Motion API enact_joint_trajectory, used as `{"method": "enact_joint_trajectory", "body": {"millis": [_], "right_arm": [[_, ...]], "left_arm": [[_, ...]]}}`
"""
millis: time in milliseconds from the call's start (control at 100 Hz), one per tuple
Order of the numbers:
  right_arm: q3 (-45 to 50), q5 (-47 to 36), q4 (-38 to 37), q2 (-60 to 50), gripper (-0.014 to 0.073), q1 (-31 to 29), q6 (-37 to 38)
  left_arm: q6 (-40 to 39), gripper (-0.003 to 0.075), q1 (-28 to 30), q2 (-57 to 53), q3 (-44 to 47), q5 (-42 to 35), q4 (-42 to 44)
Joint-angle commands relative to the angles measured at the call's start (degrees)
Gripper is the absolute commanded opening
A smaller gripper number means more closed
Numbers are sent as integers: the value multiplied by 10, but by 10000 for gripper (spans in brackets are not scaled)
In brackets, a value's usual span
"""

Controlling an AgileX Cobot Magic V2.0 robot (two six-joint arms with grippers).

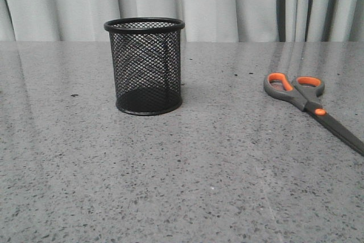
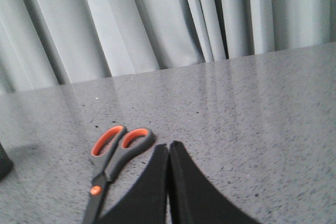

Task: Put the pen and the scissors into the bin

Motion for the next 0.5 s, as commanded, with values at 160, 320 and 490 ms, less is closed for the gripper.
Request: {"method": "enact_joint_trajectory", "body": {"millis": [160, 320, 490], "right_arm": [[-1, -51, 128, -13, -54, -4, -3], [-34, 10, 139, -13, -49, -4, -3], [-100, 104, 137, 24, -43, -4, -3]], "left_arm": [[-6, -20, 2, -17, 8, -42, -202], [-6, -20, 2, -17, -26, -10, -200], [-4, -20, 2, 24, -98, 62, -170]]}}
